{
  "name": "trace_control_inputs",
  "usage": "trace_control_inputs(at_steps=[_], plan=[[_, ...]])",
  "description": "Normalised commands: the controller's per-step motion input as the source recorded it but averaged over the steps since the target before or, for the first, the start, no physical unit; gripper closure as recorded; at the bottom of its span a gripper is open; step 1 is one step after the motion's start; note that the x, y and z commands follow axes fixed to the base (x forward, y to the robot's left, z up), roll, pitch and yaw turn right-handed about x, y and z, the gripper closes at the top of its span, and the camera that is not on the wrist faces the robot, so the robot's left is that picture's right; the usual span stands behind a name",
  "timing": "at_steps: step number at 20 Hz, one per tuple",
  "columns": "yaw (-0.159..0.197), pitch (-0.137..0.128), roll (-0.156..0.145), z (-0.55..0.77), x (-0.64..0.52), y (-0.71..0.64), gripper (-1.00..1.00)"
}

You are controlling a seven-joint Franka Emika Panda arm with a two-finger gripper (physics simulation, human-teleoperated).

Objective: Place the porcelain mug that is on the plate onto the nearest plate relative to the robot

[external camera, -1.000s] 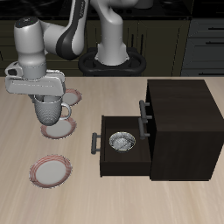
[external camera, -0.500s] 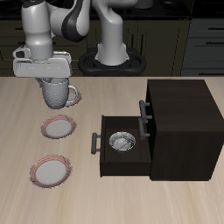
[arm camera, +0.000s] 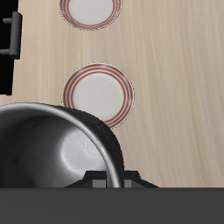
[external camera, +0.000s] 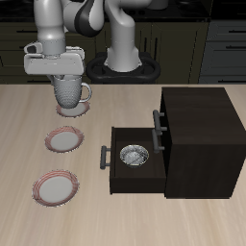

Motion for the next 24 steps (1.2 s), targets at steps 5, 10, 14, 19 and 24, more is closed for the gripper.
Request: trace_control_inputs(at_steps=[5,10,14,19,24], plan=[[0.002,-0.020,0.016,-0.15,-0.47,0.14,1.00],[0.000,-0.014,-0.011,-0.13,-0.28,0.04,1.00],[-0.013,-0.016,-0.024,-0.05,-0.20,-0.03,1.00],[0.006,-0.019,-0.007,-0.04,-0.24,0.05,1.00],[0.001,-0.009,0.029,-0.04,-0.21,0.14,1.00]])
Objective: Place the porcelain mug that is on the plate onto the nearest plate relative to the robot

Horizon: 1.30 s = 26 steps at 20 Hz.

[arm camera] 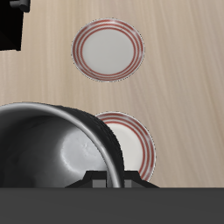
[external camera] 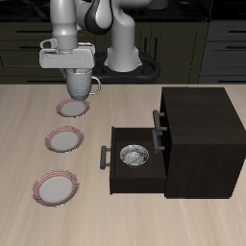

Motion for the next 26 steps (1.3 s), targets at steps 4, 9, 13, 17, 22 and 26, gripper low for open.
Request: trace_control_inputs(at_steps=[4,9,13,17,22,26], plan=[[-0.006,-0.024,-0.012,0.05,-0.14,0.01,1.00],[0.005,0.004,-0.016,-0.01,0.00,-0.08,1.00],[0.007,-0.006,-0.007,-0.06,0.05,-0.03,1.00],[-0.011,0.030,-0.018,-0.18,0.03,-0.05,1.00],[0.004,-0.008,-0.035,-0.11,-0.03,-0.09,1.00],[0.015,-0.008,-0.034,-0.12,0.03,-0.16,1.00]])
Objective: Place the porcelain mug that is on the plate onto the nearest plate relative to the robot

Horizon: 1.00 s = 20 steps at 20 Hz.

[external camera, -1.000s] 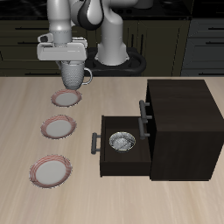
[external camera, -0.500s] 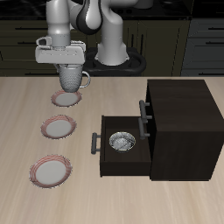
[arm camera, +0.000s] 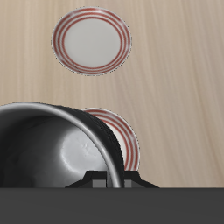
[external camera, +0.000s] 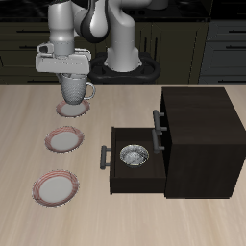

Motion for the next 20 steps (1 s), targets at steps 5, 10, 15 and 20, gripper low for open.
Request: trace_control_inputs(at_steps=[5,10,15,20], plan=[[0.001,0.024,-0.012,-0.20,0.01,-0.05,1.00],[0.010,0.039,-0.001,-0.24,-0.03,-0.02,1.00],[0.010,0.008,-0.050,-0.15,0.03,-0.13,1.00],[0.030,-0.041,-0.036,-0.01,0.00,0.00,-1.00]])
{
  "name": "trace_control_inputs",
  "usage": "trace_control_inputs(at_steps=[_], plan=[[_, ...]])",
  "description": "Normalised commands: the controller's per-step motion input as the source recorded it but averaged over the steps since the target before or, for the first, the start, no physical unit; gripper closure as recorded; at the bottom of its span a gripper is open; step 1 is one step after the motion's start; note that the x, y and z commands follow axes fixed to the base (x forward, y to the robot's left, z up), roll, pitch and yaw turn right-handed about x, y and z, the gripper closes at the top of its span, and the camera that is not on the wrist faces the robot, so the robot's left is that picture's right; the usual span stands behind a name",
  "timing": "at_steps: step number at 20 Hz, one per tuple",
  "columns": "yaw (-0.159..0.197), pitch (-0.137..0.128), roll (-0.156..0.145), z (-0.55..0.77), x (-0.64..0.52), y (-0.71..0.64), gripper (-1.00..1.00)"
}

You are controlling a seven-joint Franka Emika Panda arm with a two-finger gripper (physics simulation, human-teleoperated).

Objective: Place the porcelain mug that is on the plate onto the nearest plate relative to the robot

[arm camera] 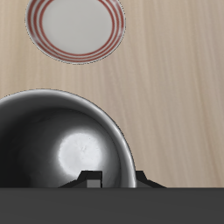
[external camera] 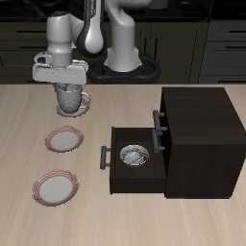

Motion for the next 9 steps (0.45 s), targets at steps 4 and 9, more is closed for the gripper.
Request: trace_control_inputs(at_steps=[4,9], plan=[[0.002,0.008,0.017,-0.01,0.03,0.04,-1.00],[0.017,0.000,0.031,0.04,0.02,0.10,-1.00]])
